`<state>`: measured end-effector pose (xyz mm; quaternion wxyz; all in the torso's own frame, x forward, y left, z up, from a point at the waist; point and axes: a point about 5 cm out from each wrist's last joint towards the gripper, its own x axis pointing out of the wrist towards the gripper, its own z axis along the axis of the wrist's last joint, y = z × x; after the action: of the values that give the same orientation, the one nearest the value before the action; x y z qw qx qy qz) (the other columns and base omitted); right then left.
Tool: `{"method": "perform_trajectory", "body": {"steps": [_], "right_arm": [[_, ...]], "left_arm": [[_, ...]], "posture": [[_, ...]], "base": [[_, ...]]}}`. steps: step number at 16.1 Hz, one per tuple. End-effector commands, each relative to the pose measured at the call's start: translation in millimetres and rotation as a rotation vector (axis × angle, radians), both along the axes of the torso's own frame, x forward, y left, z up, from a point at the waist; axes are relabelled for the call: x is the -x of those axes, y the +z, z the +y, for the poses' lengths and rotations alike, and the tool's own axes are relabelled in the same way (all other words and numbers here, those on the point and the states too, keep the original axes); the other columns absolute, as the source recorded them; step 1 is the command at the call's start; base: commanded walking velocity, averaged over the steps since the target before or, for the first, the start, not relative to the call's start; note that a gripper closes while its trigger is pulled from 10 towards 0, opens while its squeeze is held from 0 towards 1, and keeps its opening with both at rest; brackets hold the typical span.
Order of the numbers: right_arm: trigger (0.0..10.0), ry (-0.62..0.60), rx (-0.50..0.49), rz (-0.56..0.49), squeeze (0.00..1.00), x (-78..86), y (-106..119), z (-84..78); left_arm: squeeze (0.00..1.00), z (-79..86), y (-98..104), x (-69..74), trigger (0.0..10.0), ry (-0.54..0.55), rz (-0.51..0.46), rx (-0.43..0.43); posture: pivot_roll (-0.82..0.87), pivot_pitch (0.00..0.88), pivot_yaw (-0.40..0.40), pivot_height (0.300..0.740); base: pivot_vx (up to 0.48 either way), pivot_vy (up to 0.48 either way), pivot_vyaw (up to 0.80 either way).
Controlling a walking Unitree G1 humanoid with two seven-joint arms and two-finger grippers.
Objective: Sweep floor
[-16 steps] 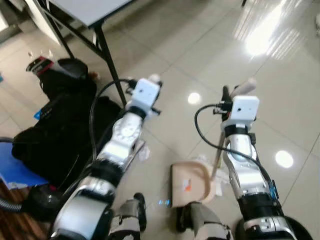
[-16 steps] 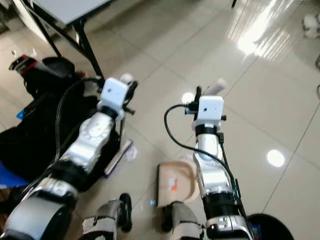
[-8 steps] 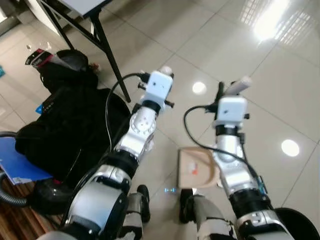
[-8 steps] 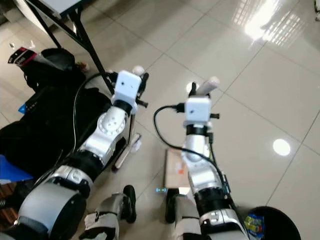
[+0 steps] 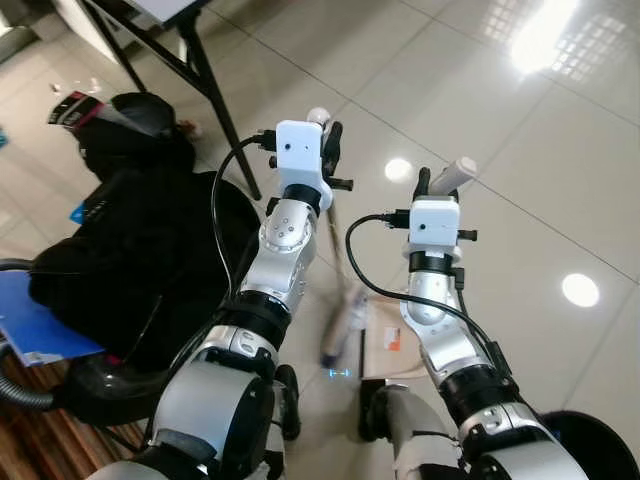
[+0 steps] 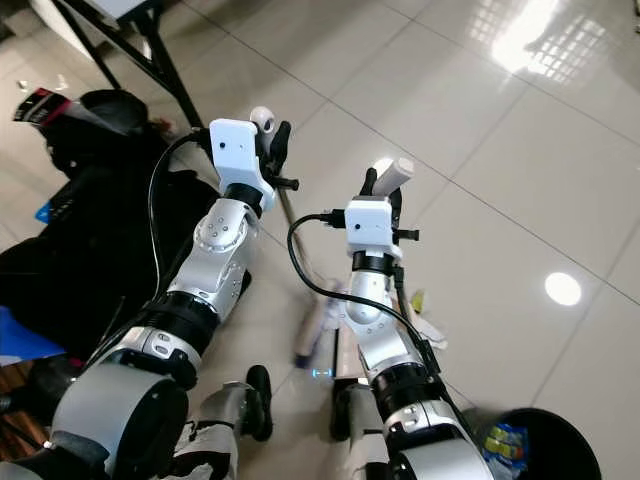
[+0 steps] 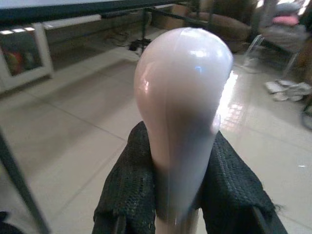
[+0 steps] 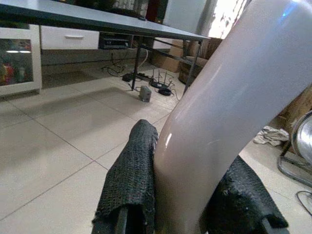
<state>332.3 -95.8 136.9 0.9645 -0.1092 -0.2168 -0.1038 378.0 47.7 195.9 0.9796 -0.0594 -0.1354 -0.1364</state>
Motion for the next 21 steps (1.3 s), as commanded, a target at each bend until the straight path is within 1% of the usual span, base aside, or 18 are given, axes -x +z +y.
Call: {"method": "perform_trajectory", "body": {"steps": [1,2,3,5,7,9,11,12,13,14,16,17,18,19,20,21], "right_arm": [[10.0,-0.001,-0.003,0.074,0.0,5.3,-18,5.1],[10.0,-0.004,0.0,0.085,0.0,4.6,-20,7.1],[10.0,-0.001,0.002,0.108,0.0,4.2,-24,10.1],[10.0,0.013,-0.011,0.123,0.0,5.5,-27,15.0],[10.0,0.02,-0.022,0.121,0.0,5.2,-26,16.3],[10.0,0.019,-0.025,0.117,0.0,3.8,-25,15.0],[10.0,0.021,-0.023,0.116,0.0,0.9,-24,11.7],[10.0,0.028,-0.017,0.106,0.0,-0.9,-21,8.8],[10.0,0.028,-0.018,0.104,0.0,-1.5,-21,7.8],[10.0,0.034,-0.021,0.091,0.0,-3.3,-17,3.3],[10.0,0.037,-0.028,0.082,0.0,-4.8,-15,-1.9],[10.0,0.034,-0.036,0.084,0.0,-5.2,-15,-6.0],[10.0,0.028,-0.067,0.085,0.0,-5.0,-15,-11.6],[10.0,0.026,-0.076,0.086,0.0,-5.5,-14,-13.2],[10.0,0.028,-0.092,0.082,0.0,-5.9,-13,-14.4],[10.0,0.031,-0.13,0.06,0.0,-6.8,-7,-16.8]], "left_arm": [[0.0,-2.1,-3,4.9,10.0,-0.03,0.002,0.02],[0.0,-0.6,-1,7.0,10.0,-0.035,-0.007,0.023],[0.0,2.7,1,7.6,10.0,-0.022,-0.002,0.061],[0.0,7.2,13,6.9,10.0,0.005,0.003,0.167],[0.0,8.4,27,6.6,10.0,-0.008,-0.004,0.253],[0.0,9.9,36,7.4,10.0,-0.031,-0.016,0.271],[0.0,14.1,46,9.2,10.0,-0.076,-0.055,0.215],[0.0,23.7,52,11.7,10.0,-0.112,-0.098,0.103],[0.0,26.3,53,12.2,10.0,-0.12,-0.104,0.078],[0.0,41.1,62,15.4,10.0,-0.148,-0.156,-0.029],[0.0,56.5,72,17.6,10.0,-0.16,-0.19,-0.087],[0.0,68.6,77,17.5,10.0,-0.154,-0.199,-0.111],[0.0,92.6,79,15.3,10.0,-0.098,-0.189,-0.119],[0.0,99.2,78,13.7,10.0,-0.078,-0.179,-0.116],[0.0,108.4,75,13.8,10.0,-0.048,-0.169,-0.131],[0.0,122.5,67,15.5,10.0,0.002,-0.147,-0.159]], "posture": [[0.2,0.392,0.037,0.74],[0.2,0.391,0.033,0.74],[0.21,0.394,0.025,0.74],[0.21,0.388,0.016,0.74],[0.2,0.377,0.011,0.74],[0.2,0.367,0.006,0.74],[0.2,0.346,0.001,0.74],[0.19,0.329,-0.004,0.74],[0.19,0.324,-0.005,0.74],[0.18,0.301,-0.013,0.74],[0.17,0.286,-0.024,0.74],[0.17,0.276,-0.03,0.74],[0.18,0.255,-0.038,0.74],[0.18,0.25,-0.039,0.74],[0.17,0.241,-0.042,0.74],[0.16,0.218,-0.039,0.74]], "base": [[0.0,0.0,0.0],[0.0,0.0,0.0],[0.0,0.0,0.0],[0.0,0.0,0.0],[0.0,0.0,0.0],[0.0,0.0,0.0],[0.0,0.0,0.0],[0.0,0.0,0.0],[0.0,0.0,0.0],[0.0,0.0,0.0],[0.0,0.0,0.0],[0.0,0.0,0.0],[0.0,0.0,0.0],[0.0,0.0,0.0],[0.0,0.0,0.0],[0.0,0.0,0.0]]}}
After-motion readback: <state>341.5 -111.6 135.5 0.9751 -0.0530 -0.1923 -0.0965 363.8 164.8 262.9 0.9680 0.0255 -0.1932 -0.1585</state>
